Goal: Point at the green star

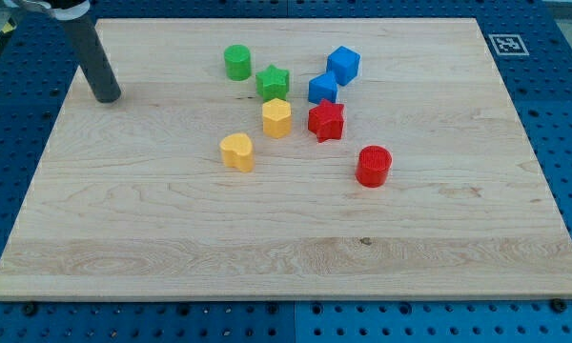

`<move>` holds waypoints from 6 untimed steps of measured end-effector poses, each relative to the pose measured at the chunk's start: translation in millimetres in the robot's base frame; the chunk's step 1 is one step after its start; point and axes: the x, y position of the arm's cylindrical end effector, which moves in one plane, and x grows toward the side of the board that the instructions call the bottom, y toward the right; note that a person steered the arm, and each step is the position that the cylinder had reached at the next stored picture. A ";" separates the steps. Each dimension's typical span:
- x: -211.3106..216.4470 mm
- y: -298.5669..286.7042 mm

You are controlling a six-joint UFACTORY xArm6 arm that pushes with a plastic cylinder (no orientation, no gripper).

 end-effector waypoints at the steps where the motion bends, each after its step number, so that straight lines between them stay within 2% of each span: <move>1: 0.1 0.3; 3: -4.2 80.7; 4: -4.2 86.7; 6: 2.6 165.7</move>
